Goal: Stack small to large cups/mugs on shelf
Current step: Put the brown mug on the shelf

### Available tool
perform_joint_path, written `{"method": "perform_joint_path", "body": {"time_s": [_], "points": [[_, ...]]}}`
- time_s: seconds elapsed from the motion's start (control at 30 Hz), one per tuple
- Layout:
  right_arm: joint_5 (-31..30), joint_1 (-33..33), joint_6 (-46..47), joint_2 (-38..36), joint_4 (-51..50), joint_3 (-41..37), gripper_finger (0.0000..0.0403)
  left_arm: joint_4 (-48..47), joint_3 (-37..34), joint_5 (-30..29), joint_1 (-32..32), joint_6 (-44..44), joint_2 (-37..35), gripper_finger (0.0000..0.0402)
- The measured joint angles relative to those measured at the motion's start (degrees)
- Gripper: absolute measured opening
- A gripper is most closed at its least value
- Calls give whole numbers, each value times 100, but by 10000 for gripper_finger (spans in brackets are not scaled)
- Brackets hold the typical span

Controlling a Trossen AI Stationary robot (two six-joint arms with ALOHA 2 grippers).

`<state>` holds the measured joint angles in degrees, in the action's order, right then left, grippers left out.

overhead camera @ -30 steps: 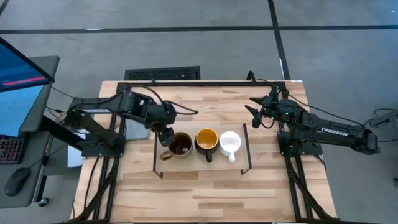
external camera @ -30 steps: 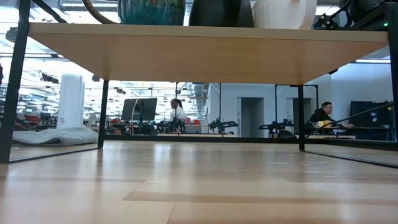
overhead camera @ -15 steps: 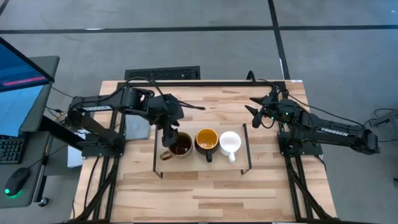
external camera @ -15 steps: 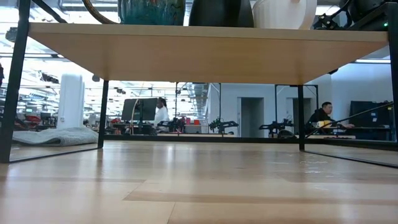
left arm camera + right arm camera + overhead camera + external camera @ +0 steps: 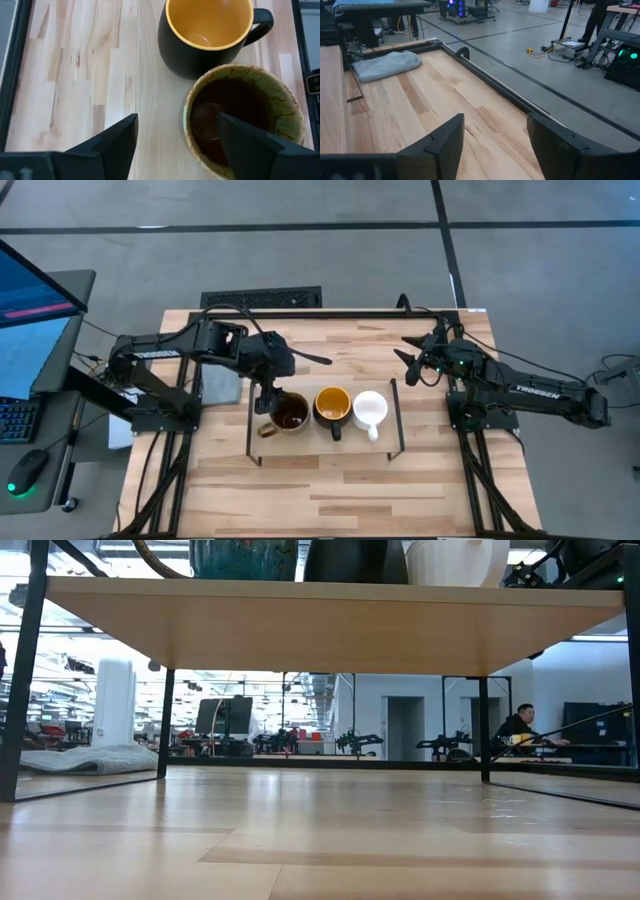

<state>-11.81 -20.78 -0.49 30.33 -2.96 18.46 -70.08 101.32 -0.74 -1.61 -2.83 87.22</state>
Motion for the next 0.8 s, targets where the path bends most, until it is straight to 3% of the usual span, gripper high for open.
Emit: {"method": "perform_joint_path", "body": {"time_s": [0.53, 0.8], "points": [[-4, 0, 2, 0, 40, -2, 240, -449, -7, 44, -2, -130, 399, 258], [-4, 0, 2, 0, 35, -2, 240, -487, -4, -256, -2, 56, 479, 250]]}}
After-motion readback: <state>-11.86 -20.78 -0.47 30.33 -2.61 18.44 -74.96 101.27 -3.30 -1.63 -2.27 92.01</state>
